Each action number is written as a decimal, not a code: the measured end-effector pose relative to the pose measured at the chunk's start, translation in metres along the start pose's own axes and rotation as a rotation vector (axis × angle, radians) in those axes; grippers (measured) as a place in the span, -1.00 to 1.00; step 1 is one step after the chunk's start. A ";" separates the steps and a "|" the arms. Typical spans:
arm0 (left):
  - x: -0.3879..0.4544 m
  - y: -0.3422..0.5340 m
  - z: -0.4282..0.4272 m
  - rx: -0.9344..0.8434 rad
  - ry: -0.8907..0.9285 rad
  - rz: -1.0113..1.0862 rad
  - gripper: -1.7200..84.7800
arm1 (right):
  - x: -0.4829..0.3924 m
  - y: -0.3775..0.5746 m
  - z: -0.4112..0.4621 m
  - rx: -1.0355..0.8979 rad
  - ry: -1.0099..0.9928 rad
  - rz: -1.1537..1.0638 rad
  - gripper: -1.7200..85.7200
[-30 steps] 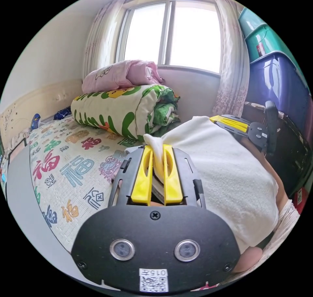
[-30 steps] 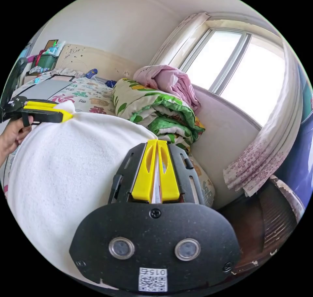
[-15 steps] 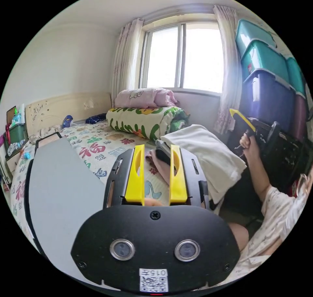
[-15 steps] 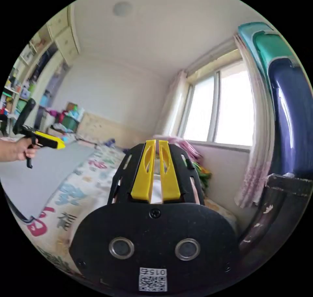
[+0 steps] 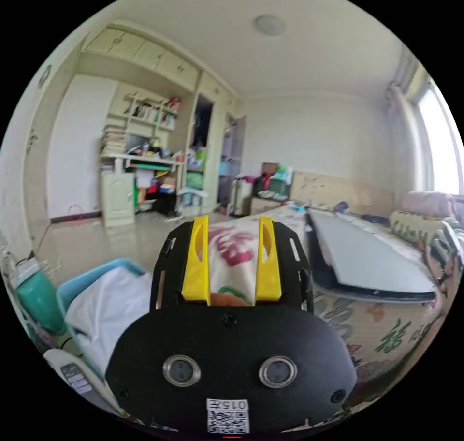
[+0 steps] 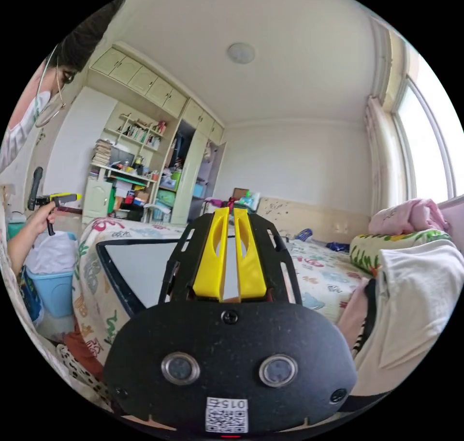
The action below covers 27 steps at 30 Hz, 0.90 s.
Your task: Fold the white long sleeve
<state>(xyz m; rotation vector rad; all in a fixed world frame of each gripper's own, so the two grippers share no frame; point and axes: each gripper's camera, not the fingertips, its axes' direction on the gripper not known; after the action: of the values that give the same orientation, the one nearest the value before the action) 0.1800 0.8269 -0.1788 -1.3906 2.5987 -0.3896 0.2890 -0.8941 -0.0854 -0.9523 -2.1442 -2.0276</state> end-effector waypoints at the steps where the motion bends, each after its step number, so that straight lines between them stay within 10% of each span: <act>1: -0.038 0.027 -0.009 -0.101 -0.151 -0.044 -0.62 | -0.006 0.004 0.003 -0.026 -0.050 0.002 -0.95; 4: -0.127 0.098 -0.022 -0.336 -0.420 -0.181 -0.63 | -0.025 0.009 0.006 -0.064 -0.083 -0.069 -0.96; 15: -0.189 0.230 0.046 -0.721 -0.397 -0.448 -0.55 | -0.003 -0.011 0.011 -0.094 -0.080 -0.060 -0.98; 27: -0.010 0.091 0.083 -0.238 -0.161 -0.151 -0.62 | 0.102 -0.092 -0.010 -0.015 0.328 -0.103 -0.96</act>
<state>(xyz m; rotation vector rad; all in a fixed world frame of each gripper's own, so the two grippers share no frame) 0.1361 0.8716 -0.2855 -1.6255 2.4804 0.0153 0.1613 -0.8592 -0.1221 -0.4748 -2.0394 -2.0738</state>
